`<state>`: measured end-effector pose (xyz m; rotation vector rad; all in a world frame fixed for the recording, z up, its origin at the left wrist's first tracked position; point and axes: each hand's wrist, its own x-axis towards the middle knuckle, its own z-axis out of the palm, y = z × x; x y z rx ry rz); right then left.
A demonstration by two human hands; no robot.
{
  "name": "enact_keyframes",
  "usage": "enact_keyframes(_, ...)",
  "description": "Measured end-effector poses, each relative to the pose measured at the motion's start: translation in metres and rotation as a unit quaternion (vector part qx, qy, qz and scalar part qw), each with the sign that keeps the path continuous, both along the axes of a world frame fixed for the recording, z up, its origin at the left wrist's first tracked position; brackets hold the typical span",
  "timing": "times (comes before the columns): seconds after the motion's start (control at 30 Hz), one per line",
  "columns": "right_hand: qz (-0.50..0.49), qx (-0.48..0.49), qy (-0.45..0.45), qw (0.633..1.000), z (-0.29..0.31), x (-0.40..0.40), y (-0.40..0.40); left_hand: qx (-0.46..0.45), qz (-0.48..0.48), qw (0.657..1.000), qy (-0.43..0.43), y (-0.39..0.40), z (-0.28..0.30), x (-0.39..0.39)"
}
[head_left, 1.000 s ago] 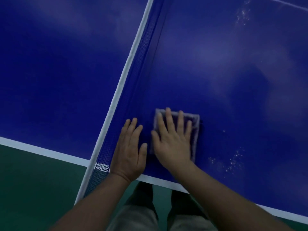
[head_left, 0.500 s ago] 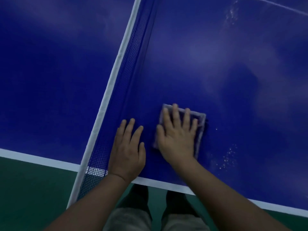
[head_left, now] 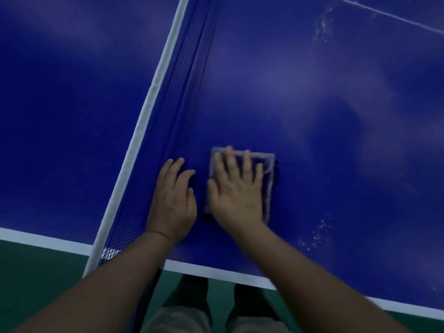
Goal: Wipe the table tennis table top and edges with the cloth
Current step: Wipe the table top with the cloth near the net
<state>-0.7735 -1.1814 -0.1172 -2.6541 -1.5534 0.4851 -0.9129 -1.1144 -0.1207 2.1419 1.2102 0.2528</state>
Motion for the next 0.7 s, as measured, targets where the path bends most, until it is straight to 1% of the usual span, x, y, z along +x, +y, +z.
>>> enact_keyframes(0.03,0.045,0.004,0.004,0.999,0.001,-0.014,-0.012,-0.002,-0.002,1.0,-0.001,0.002,0.001,0.0)
enact_keyframes(0.1,0.126,0.004,0.012,0.992,0.003,-0.028,-0.063,0.008,-0.02,1.0,0.005,0.0,0.001,-0.002)
enact_keyframes(0.17,0.166,-0.016,0.009,0.986,0.008,-0.014,-0.111,0.029,-0.042,0.998,0.02,-0.003,-0.001,0.0)
enact_keyframes(0.2,0.165,-0.025,-0.002,0.986,0.008,0.005,-0.122,0.04,-0.052,0.997,0.03,-0.004,-0.001,0.003)
enact_keyframes(0.23,0.145,-0.029,-0.017,0.989,0.007,0.027,-0.123,0.048,-0.06,0.996,0.04,-0.004,-0.001,0.006)
enact_keyframes(0.27,0.105,-0.03,-0.026,0.994,0.006,0.048,-0.112,0.055,-0.068,0.995,0.046,-0.002,-0.001,0.01)
enact_keyframes(0.37,-0.065,-0.005,-0.027,0.997,0.002,0.088,-0.023,0.073,-0.092,0.992,0.051,0.011,-0.004,0.026)
enact_keyframes(0.4,-0.102,-0.006,-0.017,0.995,0.001,0.087,0.009,0.078,-0.097,0.991,0.051,0.017,-0.005,0.031)
enact_keyframes(0.43,-0.11,-0.003,-0.015,0.994,-0.001,0.08,0.033,0.08,-0.095,0.991,0.048,0.023,-0.006,0.036)
enact_keyframes(0.5,-0.043,0.019,-0.017,0.999,-0.003,0.06,0.044,0.08,-0.076,0.993,0.039,0.035,-0.005,0.047)
enact_keyframes(0.6,0.118,0.011,-0.01,0.993,0.003,0.052,-0.017,0.076,-0.05,0.995,0.032,0.052,-0.004,0.06)
enact_keyframes(0.67,0.155,-0.01,-0.001,0.988,0.004,0.079,-0.051,0.083,-0.049,0.995,0.034,0.061,-0.005,0.07)
enact_keyframes(0.7,0.145,-0.015,-0.004,0.989,0.004,0.099,-0.053,0.089,-0.053,0.994,0.038,0.064,-0.006,0.074)
